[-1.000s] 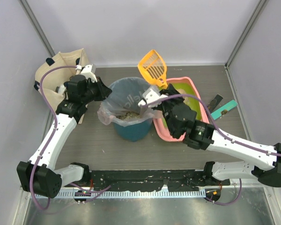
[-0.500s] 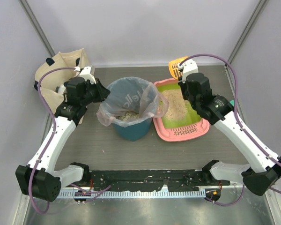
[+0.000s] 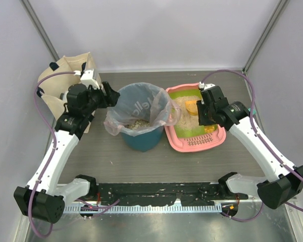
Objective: Clean the litter box
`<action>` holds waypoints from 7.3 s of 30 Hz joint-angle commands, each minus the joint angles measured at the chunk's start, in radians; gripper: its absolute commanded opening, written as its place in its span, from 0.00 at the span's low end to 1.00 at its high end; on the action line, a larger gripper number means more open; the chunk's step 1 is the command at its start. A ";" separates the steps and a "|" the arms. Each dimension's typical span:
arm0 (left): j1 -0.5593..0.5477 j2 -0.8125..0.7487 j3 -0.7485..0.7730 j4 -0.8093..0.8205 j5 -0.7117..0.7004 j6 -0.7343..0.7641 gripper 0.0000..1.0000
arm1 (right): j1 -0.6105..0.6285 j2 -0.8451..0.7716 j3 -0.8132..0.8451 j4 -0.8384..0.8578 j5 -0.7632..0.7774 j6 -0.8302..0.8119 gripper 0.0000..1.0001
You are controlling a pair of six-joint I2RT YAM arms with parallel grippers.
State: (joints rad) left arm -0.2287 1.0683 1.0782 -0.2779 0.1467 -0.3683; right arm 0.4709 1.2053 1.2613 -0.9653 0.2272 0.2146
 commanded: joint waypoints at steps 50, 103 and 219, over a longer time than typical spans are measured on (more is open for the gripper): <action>-0.014 -0.048 0.014 0.042 -0.044 0.141 0.89 | -0.012 0.721 0.276 0.103 -0.066 0.043 0.01; -0.014 -0.036 0.005 0.048 -0.024 0.144 0.89 | -0.009 0.488 -0.339 0.945 0.032 0.062 0.01; -0.014 -0.059 -0.032 0.098 0.008 0.108 0.89 | 0.159 -0.032 -0.393 0.323 0.211 0.246 0.01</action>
State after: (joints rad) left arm -0.2401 1.0252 1.0481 -0.2352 0.1360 -0.2539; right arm 0.6003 1.1893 0.8646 -0.7059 0.4885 0.4519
